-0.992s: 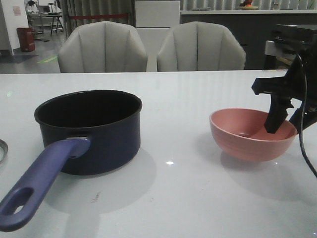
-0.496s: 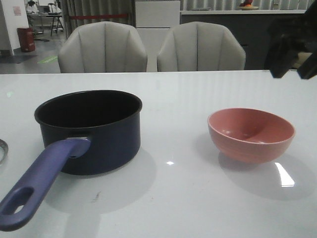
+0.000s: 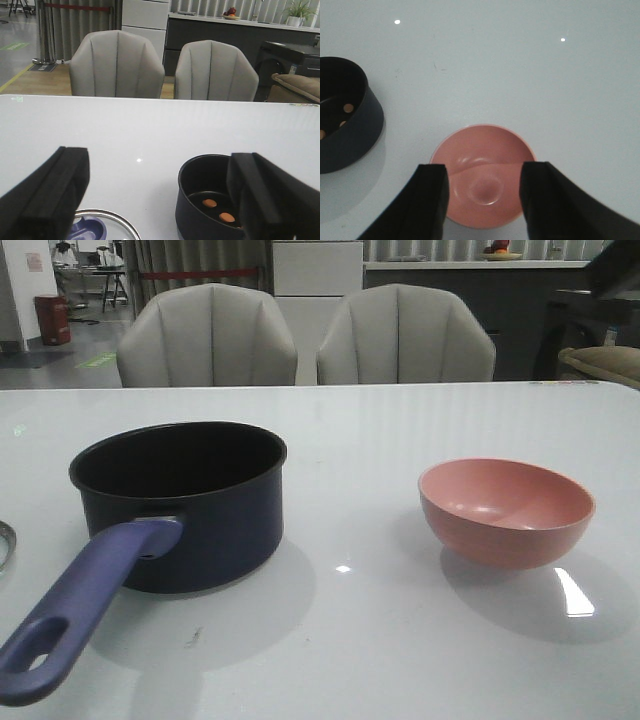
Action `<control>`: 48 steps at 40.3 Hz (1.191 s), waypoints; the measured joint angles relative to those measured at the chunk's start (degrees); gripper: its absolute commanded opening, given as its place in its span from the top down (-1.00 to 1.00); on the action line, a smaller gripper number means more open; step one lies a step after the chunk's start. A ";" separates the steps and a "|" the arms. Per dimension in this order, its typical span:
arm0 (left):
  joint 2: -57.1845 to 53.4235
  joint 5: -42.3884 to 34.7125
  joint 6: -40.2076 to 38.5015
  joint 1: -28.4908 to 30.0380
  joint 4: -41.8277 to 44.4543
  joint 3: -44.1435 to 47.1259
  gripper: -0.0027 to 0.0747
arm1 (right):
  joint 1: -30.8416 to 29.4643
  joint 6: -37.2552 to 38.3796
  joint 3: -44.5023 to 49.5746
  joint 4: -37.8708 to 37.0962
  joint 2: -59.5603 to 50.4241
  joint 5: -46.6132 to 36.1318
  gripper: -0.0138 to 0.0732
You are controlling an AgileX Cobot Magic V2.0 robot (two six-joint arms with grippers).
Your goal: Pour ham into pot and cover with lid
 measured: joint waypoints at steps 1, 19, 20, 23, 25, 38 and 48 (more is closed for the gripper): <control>0.00 0.00 0.00 0.00 0.00 0.00 -0.63 | 0.00 0.00 1.63 0.00 -1.75 -0.55 -0.33; 0.00 0.00 0.00 0.00 0.00 0.00 -0.63 | 0.14 0.00 24.58 2.87 -37.51 -8.43 -0.33; 0.00 0.00 0.00 0.00 0.00 0.00 -0.63 | 0.14 0.00 25.40 2.90 -38.76 -8.76 -0.33; 0.00 0.00 0.00 0.00 0.00 0.00 -0.63 | 0.14 0.00 28.04 2.90 -42.36 -9.92 -0.33; 0.00 0.00 0.00 0.00 0.00 0.00 -0.63 | 0.14 0.00 29.20 2.90 -43.79 -10.44 -0.33; 0.00 0.00 0.00 0.00 0.00 0.00 -0.63 | 0.14 0.00 31.20 3.07 -45.03 -10.42 0.40; 0.00 0.00 0.00 0.00 0.00 0.00 -0.63 | 0.14 0.00 31.20 3.07 -45.12 -10.42 0.34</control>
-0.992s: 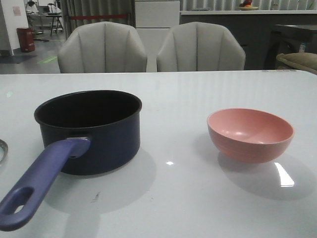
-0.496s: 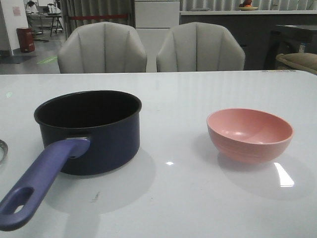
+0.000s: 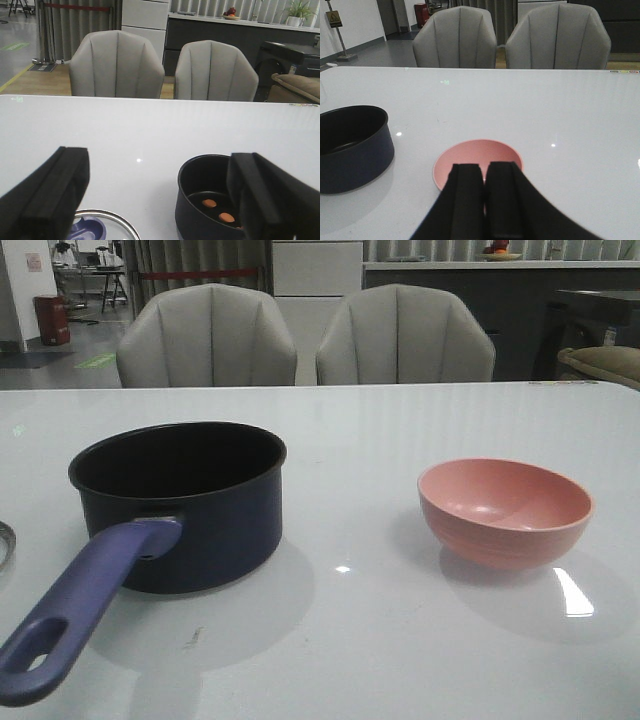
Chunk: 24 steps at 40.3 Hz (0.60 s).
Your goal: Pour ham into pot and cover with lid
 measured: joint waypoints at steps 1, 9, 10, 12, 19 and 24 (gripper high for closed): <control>0.00 0.00 0.00 0.00 0.00 0.00 -0.63 | 0.00 0.00 0.00 0.00 0.00 0.00 0.34; 3.11 6.13 0.00 0.00 -0.23 -2.63 -0.70 | 0.00 0.00 0.00 0.00 0.00 0.00 0.34; 3.87 7.19 0.00 0.00 -0.23 -3.26 -0.73 | 0.00 0.00 0.00 0.00 0.00 0.00 0.34; 6.08 9.69 0.00 0.00 -0.32 -5.08 -0.79 | 0.00 0.00 0.00 0.00 0.00 0.00 0.34; 14.58 14.76 -1.92 0.74 -0.32 -10.70 -0.83 | 0.00 0.00 0.00 0.00 0.00 0.00 0.34; 22.53 18.11 -3.76 3.69 -0.36 -14.46 -0.83 | 0.00 0.00 0.00 0.00 0.00 0.00 0.34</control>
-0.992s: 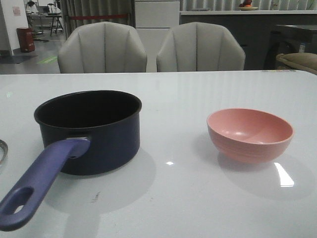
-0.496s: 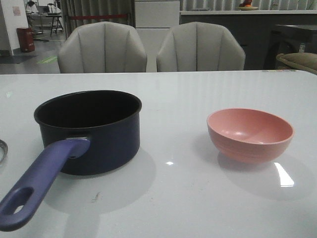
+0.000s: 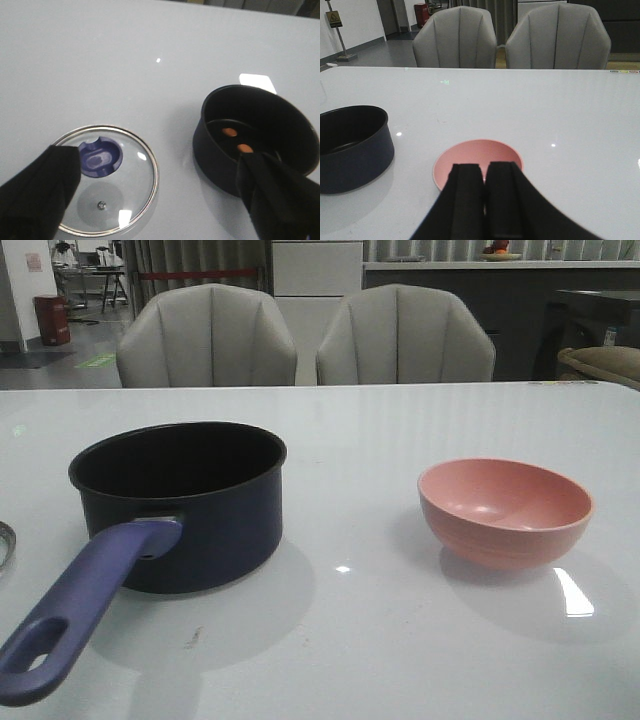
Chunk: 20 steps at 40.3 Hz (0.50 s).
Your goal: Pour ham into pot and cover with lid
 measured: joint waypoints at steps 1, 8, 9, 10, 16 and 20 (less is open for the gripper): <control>1.26 0.39 -0.02 0.46 -0.13 -0.76 -0.83 | 0.00 0.00 0.00 0.00 0.00 0.00 0.34; 11.92 2.00 -0.40 2.60 -0.78 -5.01 -0.82 | 0.00 0.00 0.00 0.00 0.00 0.00 0.34; 13.49 2.23 -0.40 2.60 -0.78 -5.62 -0.82 | 0.00 0.00 0.00 0.00 0.00 0.00 0.34; 14.72 2.77 -0.40 2.60 -0.78 -6.23 -0.82 | 0.00 0.00 0.00 0.00 0.00 0.00 0.34; 23.78 5.42 -0.53 2.72 -0.39 -9.26 -0.82 | 0.00 0.00 0.00 0.00 0.00 0.00 0.34; 29.36 6.95 -0.53 3.54 -0.18 -11.17 -0.82 | 0.00 0.00 0.00 0.00 0.00 0.00 0.34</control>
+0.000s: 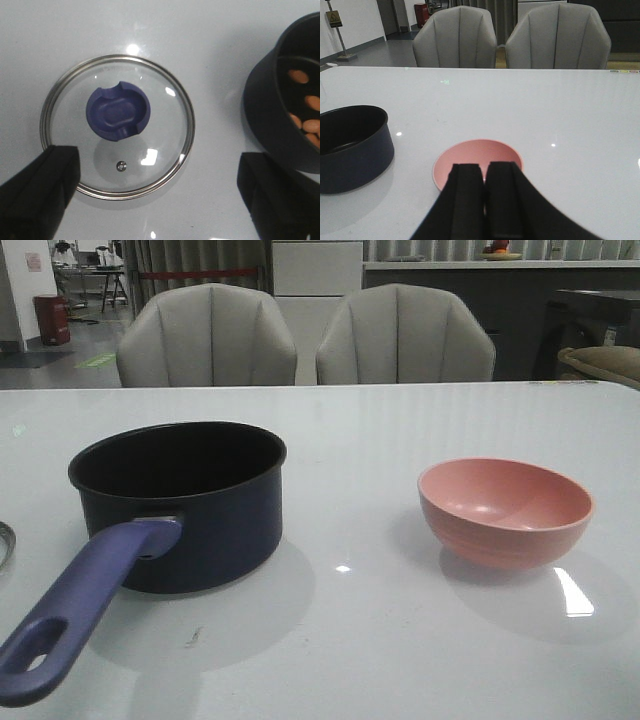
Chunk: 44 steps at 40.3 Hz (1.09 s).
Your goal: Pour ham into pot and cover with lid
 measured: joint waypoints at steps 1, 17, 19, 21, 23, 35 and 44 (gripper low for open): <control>1.16 0.01 0.00 0.27 0.00 -0.41 -0.82 | 0.00 0.00 0.00 0.00 0.00 0.00 0.34; 18.21 8.14 2.52 7.68 -1.90 -12.03 -0.82 | 0.00 0.00 0.00 0.00 0.00 0.00 0.34; 19.90 9.24 3.08 7.68 -2.37 -13.55 -0.82 | 0.00 0.00 0.00 0.00 0.00 0.00 0.34; 21.39 9.81 3.53 7.68 -2.67 -14.70 -0.82 | 0.00 0.00 0.00 0.00 0.00 0.00 0.34; 22.71 10.04 3.64 7.68 -3.07 -15.44 -0.82 | 0.00 0.00 0.00 0.00 0.00 0.00 0.34; 29.46 10.19 3.69 7.68 -3.67 -16.08 -0.82 | 0.00 0.00 0.00 0.00 0.00 0.00 0.34; 32.44 9.29 3.77 7.68 -4.42 -16.55 -0.82 | 0.00 0.00 0.00 0.09 0.00 0.00 0.34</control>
